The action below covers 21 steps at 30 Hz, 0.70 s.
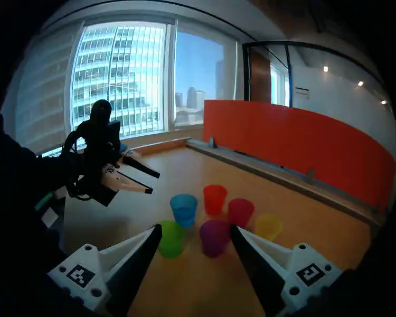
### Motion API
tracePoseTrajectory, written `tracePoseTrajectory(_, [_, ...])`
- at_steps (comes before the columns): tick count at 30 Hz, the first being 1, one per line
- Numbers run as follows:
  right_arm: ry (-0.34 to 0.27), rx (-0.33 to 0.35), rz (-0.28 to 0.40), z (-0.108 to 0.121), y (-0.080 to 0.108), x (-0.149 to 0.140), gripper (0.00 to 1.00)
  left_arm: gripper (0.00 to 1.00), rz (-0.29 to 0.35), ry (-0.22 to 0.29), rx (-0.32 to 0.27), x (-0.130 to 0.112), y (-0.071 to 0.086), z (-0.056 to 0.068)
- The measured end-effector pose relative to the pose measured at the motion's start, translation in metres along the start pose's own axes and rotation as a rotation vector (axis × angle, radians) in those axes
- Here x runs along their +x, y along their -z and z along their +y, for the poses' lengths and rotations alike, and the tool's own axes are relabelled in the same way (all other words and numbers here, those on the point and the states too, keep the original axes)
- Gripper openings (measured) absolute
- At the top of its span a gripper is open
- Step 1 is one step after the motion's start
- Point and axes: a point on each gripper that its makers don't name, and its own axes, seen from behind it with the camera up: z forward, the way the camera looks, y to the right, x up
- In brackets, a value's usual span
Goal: Pour water
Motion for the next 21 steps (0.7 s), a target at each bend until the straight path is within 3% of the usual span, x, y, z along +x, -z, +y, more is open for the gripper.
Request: tracePoseTrajectory(21, [-0.009, 0.019, -0.009, 0.008, -0.024, -0.001, 0.99, 0.88, -0.131, -0.028, -0.059, -0.029, -0.047, 0.005])
